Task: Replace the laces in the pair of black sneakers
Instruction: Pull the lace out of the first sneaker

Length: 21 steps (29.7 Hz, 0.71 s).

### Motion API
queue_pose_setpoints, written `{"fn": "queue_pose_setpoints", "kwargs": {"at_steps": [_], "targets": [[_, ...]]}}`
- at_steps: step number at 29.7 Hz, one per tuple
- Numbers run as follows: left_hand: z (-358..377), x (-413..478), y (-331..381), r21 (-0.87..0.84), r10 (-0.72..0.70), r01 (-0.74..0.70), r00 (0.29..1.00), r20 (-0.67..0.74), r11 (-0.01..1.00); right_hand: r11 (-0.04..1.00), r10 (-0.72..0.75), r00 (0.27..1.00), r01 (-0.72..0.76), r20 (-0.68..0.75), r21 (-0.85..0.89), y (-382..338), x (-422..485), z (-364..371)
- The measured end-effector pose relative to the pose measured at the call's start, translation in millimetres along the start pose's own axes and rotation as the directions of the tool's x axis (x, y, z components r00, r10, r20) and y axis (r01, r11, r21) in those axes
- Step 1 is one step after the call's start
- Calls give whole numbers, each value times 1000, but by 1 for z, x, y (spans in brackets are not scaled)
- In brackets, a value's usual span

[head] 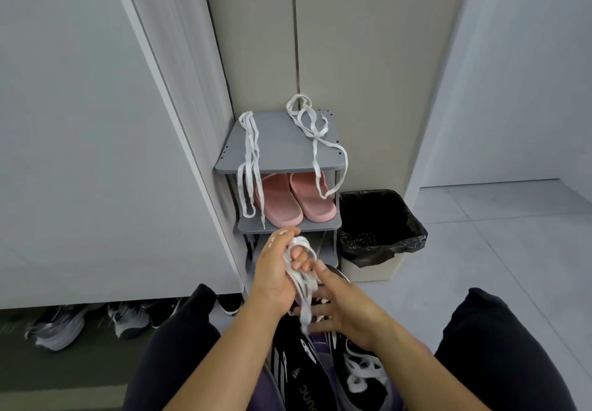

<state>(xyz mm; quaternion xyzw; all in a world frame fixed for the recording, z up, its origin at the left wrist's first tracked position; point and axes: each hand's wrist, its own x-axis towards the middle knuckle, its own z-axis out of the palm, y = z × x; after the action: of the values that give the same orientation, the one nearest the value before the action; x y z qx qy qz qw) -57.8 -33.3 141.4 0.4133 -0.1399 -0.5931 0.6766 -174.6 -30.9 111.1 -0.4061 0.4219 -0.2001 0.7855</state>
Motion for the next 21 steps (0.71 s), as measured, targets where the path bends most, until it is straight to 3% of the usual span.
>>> {"fn": "queue_pose_setpoints", "kwargs": {"at_steps": [2, 4, 6, 7, 9, 12, 15, 17, 21], "targets": [[-4, -4, 2, 263, 106, -128, 990, 97, 956, 996, -4, 994, -5, 106, 86, -5, -6, 5], [-12, -8, 0, 607, 143, -325, 934, 329, 726, 983, -78, 989, 55, 124, 176, -9, -7, 4], [-21, -8, -5, 734, 29, -431, 871, 491, 524, 955, -147, 987, 124, 66, 269, -11, -6, 2], [-27, -7, -7, 739, -21, -420, 863, 505, 526, 949, -156, 987, 143, 26, 282, -13, -6, 0], [-38, -3, -11, 684, -82, -333, 863, 498, 649, 957, -150, 983, 170, -101, 235, -19, -5, -6], [-51, 11, -14, 614, 14, -159, 972, 234, 773, 955, -226, 931, 270, -287, 123, -47, 1, -23], [-59, 25, -11, 661, -7, 56, 997, -77, 748, 897, -432, 797, 426, -421, -115, -96, 13, -43], [-62, 32, -10, 694, -76, 145, 989, -130, 705, 830, -544, 697, 528, -467, -178, -131, 23, -52], [-66, 41, -12, 701, -107, 165, 986, -126, 694, 727, -645, 533, 648, -547, -226, -188, 55, -76]]}}
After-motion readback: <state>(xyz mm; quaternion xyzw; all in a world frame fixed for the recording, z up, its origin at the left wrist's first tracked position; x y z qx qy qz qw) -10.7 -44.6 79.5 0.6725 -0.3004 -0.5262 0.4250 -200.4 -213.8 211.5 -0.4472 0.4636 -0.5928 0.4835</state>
